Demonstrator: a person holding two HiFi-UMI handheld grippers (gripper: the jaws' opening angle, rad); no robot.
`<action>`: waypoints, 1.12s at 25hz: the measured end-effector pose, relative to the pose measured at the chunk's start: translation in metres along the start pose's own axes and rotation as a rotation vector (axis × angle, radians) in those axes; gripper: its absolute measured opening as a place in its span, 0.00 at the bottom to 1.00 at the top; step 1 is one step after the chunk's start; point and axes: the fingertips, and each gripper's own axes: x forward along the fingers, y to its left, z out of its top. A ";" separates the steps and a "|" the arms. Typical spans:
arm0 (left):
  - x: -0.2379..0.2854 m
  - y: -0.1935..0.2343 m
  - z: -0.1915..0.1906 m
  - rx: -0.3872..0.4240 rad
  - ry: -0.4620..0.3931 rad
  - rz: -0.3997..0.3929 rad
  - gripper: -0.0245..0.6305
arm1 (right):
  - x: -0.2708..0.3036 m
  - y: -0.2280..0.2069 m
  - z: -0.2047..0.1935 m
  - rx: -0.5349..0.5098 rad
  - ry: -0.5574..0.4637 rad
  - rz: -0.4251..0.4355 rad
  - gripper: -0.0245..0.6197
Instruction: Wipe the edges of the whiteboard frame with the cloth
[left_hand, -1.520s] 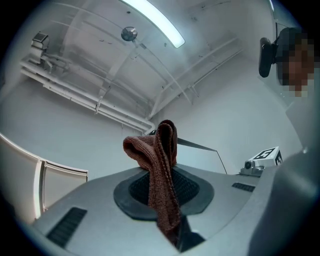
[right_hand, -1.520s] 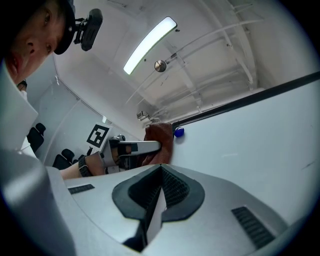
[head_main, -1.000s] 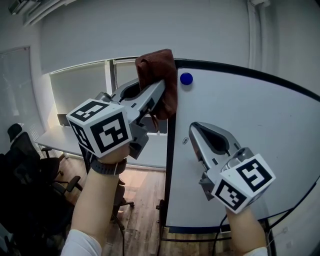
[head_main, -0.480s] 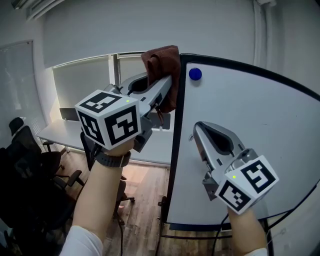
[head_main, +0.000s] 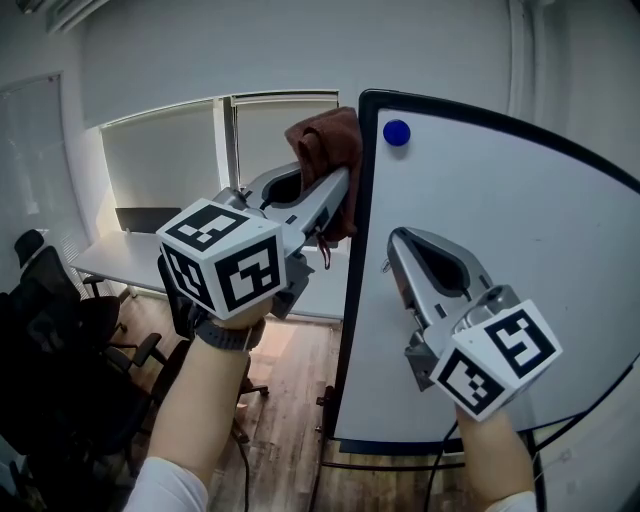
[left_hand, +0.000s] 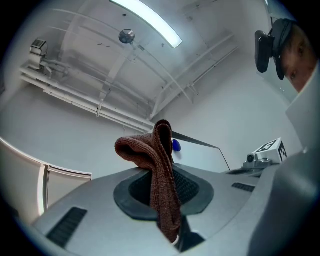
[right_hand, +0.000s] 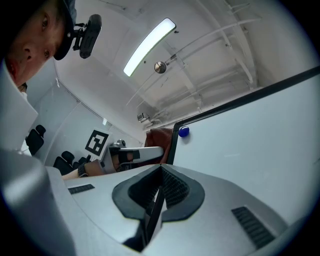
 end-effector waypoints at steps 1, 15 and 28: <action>0.000 0.000 0.000 -0.003 0.001 0.001 0.14 | 0.003 0.001 0.006 -0.005 -0.001 0.003 0.05; -0.021 -0.028 -0.060 0.007 0.009 -0.017 0.14 | -0.001 0.021 -0.021 0.013 0.014 0.003 0.05; -0.068 -0.065 -0.169 0.024 0.071 -0.042 0.14 | -0.032 0.042 -0.101 0.135 0.060 -0.051 0.05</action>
